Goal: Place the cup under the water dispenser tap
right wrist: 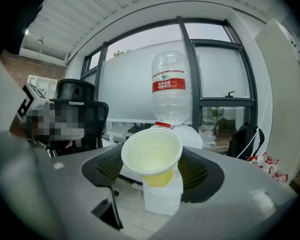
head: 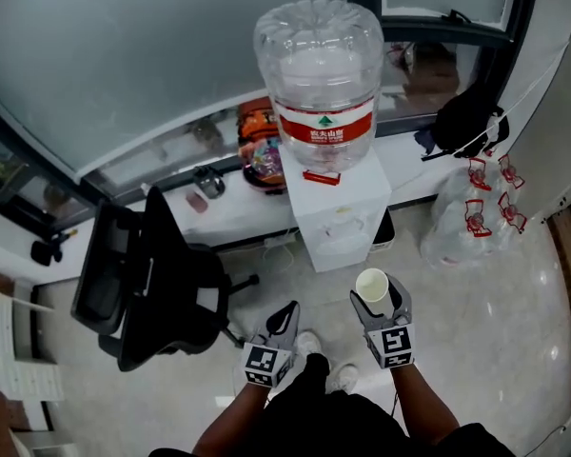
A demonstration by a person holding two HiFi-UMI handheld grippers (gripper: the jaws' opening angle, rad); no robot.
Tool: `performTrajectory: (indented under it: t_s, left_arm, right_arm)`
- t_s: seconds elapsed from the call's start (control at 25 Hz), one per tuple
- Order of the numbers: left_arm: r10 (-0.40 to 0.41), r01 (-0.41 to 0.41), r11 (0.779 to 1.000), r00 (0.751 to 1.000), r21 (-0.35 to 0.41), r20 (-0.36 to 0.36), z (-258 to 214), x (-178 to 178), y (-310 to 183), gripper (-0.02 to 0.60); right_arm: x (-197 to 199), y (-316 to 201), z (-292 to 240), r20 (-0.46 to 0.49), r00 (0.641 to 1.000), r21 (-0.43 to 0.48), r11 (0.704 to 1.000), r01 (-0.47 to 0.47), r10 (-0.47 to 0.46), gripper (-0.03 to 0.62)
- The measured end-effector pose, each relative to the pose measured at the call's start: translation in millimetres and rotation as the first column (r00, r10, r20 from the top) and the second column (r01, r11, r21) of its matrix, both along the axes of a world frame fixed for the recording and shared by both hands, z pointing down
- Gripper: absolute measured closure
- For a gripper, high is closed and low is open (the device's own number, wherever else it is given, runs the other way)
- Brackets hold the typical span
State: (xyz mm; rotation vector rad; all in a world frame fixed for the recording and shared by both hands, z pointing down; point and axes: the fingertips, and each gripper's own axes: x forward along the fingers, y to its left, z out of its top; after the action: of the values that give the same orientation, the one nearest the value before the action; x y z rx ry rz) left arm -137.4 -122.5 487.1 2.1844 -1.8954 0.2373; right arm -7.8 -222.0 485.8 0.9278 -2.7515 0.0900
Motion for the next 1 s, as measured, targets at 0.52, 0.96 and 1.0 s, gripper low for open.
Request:
performTrajectory:
  t_s: [0.52, 0.96, 1.0]
  left_arm:
    - [0.004, -0.007, 0.997, 0.999, -0.075, -0.036, 85, -30, -42, 0.565]
    - [-0.044, 0.039, 0.995, 0.997, -0.087, -0.057, 152, -60, -63, 0.565]
    - [-0.053, 0.047, 0.995, 0.997, -0.088, -0.062, 160, -64, -63, 0.565]
  right_arm:
    - [-54, -45, 110, -0.124, 0.991, -0.099, 0.994, 0.038, -0.050, 0.255]
    - [-99, -79, 211, -0.153, 0.984, -0.137, 0.988, 0.073, -0.094, 0.255]
    - [-100, -82, 221, -0.155, 0.984, -0.146, 0.987, 0.069, -0.092, 0.255]
